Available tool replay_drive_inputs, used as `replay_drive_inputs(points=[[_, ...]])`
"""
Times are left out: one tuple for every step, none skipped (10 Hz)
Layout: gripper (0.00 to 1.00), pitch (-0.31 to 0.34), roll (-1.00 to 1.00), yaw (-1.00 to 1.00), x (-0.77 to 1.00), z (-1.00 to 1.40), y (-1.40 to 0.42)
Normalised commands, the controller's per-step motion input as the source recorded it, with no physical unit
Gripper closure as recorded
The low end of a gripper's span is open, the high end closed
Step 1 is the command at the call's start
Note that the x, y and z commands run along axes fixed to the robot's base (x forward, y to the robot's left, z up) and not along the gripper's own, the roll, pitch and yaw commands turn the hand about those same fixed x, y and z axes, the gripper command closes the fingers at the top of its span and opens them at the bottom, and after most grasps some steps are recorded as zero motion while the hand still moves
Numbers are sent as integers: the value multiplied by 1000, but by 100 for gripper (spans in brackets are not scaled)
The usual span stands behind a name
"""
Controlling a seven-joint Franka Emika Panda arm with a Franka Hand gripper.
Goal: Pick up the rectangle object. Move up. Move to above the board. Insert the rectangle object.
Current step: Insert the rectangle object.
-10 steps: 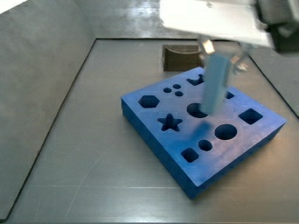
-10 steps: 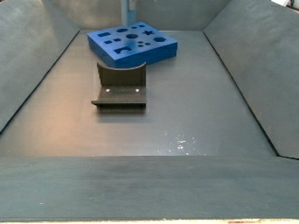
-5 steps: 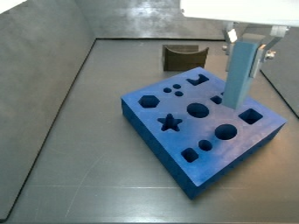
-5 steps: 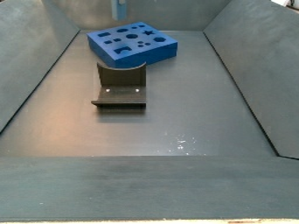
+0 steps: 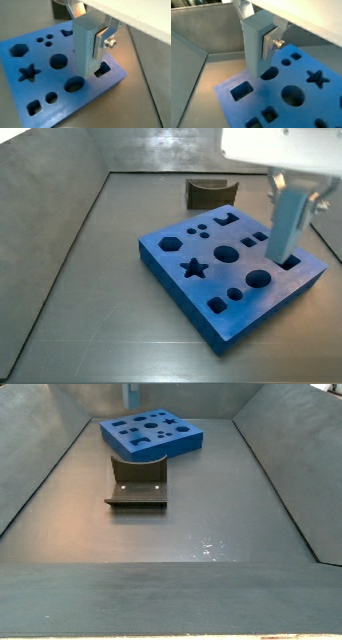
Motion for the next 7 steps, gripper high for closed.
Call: replay_drive_inputs(points=[[100,0,0,-86,0,11,0],[100,0,0,0,23,0,0],[100,100,106,-134,709,0,0],[100,-251,323,-374,737,114,0],[100,-406,269,-426,686,260,0],[100,-360,280,-349,800,266,0],[100,-214,231,-260,937,123,94]])
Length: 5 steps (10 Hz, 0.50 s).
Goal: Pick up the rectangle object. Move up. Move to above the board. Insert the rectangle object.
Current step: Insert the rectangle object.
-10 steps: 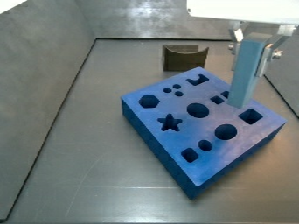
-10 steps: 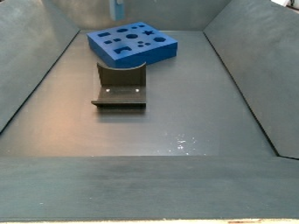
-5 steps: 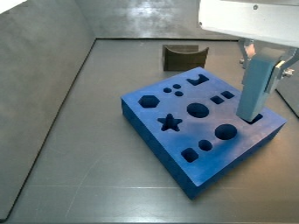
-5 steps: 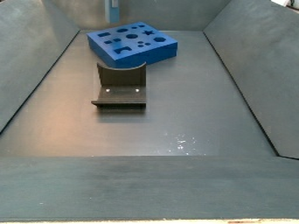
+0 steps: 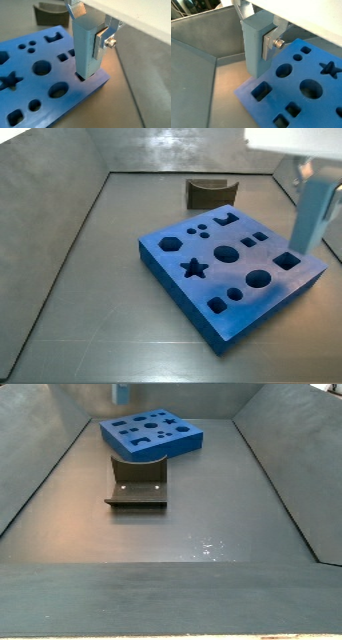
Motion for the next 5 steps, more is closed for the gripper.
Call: replay_drive_inputs(points=[[100,169,0,-57,63,34,0],[100,0,114,0,29,-29,-34],[100,-171,1000,-126,111,-300,-620],[100,-94,1000,-137,49,-171,-509],[100,-51,711,0,0,0,-349]])
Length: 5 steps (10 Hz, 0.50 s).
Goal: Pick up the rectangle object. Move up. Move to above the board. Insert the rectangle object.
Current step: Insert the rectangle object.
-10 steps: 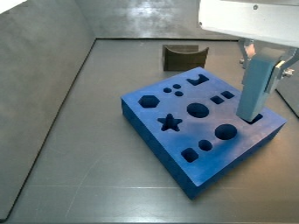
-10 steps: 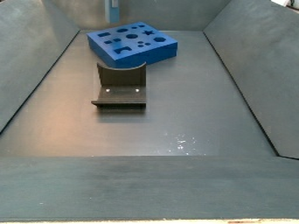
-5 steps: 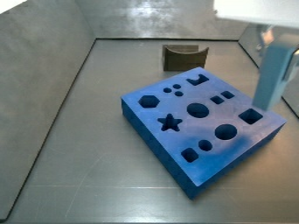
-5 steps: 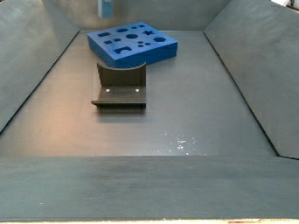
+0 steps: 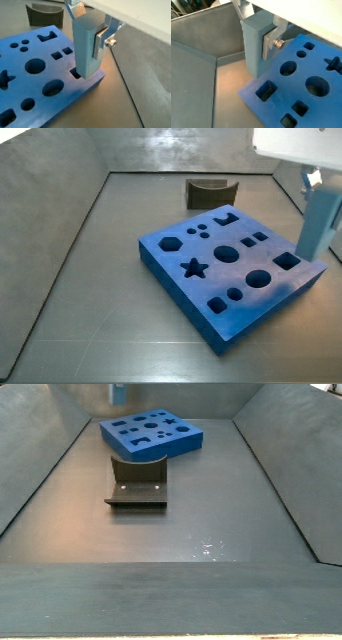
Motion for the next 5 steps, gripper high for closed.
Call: replay_drive_inputs(points=[[100,9,0,0,97,0,0],[100,360,-534,-6,577,0,514],[100,197,-660,0,640,0,566],[100,9,-409,0,314,-43,434],[100,-17,0,0,0,0,0]])
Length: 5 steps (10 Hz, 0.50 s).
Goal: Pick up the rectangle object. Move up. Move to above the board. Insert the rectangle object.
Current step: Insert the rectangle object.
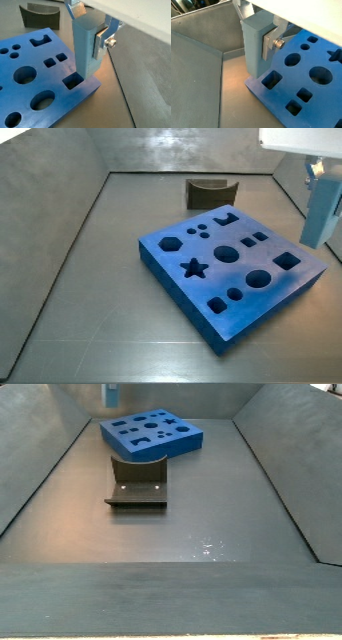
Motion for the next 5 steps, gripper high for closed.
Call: replay_drive_inputs(points=[[100,-169,346,0,0,-531,-77],[100,-169,469,0,0,-860,-209],[100,-31,0,0,0,-34,0],[100,3,20,0,0,-54,0],[100,0,0,0,0,0,17]])
